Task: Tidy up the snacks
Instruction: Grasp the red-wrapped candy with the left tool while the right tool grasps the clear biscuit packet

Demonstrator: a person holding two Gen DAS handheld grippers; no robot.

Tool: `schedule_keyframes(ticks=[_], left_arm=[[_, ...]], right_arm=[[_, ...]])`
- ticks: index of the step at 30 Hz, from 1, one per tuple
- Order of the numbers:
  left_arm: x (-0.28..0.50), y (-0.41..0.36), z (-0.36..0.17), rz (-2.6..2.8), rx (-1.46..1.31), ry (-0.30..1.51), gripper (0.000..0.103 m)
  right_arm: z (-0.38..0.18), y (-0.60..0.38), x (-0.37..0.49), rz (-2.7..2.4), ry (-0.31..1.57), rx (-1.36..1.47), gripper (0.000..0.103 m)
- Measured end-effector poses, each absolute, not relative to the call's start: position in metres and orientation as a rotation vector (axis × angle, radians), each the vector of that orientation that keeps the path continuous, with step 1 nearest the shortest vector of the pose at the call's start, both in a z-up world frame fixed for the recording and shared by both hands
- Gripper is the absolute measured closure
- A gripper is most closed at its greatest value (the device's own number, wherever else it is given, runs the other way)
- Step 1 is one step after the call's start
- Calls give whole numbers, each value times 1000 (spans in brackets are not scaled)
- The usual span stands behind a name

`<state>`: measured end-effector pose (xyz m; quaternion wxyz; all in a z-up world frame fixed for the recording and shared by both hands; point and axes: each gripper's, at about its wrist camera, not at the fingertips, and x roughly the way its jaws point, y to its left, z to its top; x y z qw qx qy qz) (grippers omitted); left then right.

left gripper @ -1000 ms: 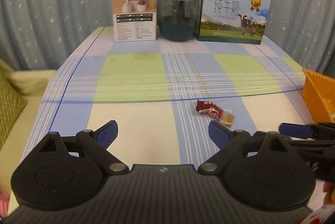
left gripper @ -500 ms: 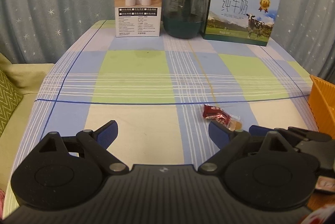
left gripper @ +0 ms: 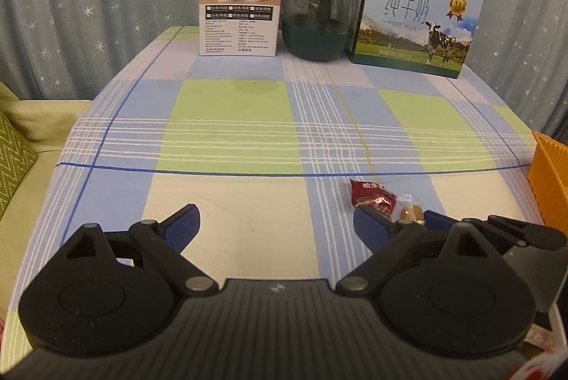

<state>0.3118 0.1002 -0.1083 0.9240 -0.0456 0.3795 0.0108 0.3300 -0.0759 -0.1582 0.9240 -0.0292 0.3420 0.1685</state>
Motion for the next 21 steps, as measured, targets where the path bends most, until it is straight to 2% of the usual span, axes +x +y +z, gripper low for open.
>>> schedule_keyframes(ticks=[12,17,20,21], left_arm=[[337,68,-128,-146,-13,772,13],[352,61,-142,-199,-22,766,22],[359,55,-149,-222,-29,763,33],[361,52,-151,-230,-21,759,34]], right_arm=[[-156,-133,318,233,720,-6,79],[-153,-142,315,224,727,25,79],[-152,-142,315,226,728,28,79],[-153,-142,315,226,730,31,79]])
